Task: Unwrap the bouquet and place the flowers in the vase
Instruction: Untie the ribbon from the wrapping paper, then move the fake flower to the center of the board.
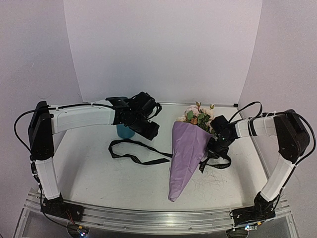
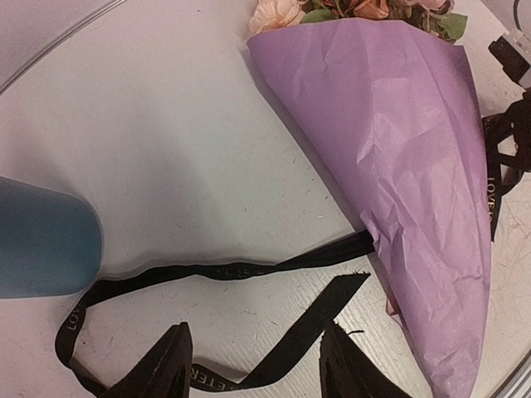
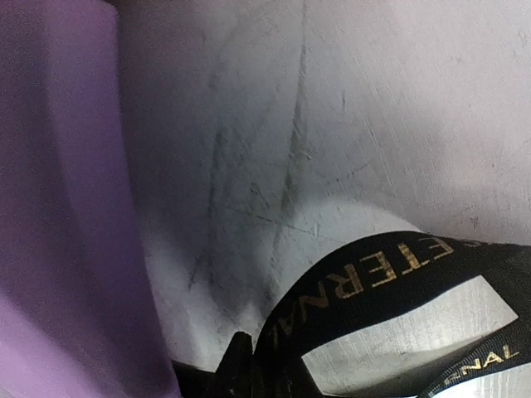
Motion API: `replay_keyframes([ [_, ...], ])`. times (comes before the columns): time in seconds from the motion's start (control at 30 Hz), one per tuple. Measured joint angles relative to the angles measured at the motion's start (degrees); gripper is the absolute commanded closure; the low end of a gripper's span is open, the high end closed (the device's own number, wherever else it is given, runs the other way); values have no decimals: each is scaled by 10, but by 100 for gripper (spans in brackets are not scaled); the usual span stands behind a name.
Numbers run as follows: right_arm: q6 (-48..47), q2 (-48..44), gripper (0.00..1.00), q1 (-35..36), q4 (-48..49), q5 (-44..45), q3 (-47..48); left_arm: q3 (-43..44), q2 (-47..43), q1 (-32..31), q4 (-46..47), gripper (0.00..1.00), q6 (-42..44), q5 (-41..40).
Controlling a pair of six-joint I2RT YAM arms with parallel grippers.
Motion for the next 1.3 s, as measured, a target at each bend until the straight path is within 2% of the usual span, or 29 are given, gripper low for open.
replay_keyframes([
  [0.07,1,0,99,-1,-1,5,8,0,0,0,3,47,4,-2],
  [0.17,1,-14,100,-10,-7,19,12,0,0,0,6,46,8,-2],
  [0.43,-22,-148,95,-93,-76,95,24,0,0,0,22,47,14,-2],
  [0.5,-28,-177,86,-123,-97,120,28,-1,0,0,25,47,17,-2],
  [0.53,-29,-191,69,-138,-108,133,29,-1,0,0,27,47,19,-2],
  [0.57,-29,-202,48,-154,-120,146,30,-2,-1,0,30,47,20,-1],
  [0.6,-27,-214,36,-169,-132,159,30,-3,-1,0,34,47,21,0],
  [0.63,-22,-223,33,-184,-145,172,30,-7,-3,0,38,47,22,2],
  [0.8,-24,-261,34,-213,-167,170,23,-34,-12,0,58,47,25,12],
  [1.03,-63,-272,40,-208,-87,24,-23,-41,-12,0,89,46,22,39],
  [1.3,-80,-196,44,-131,13,-78,-30,-41,-11,0,115,47,15,81],
])
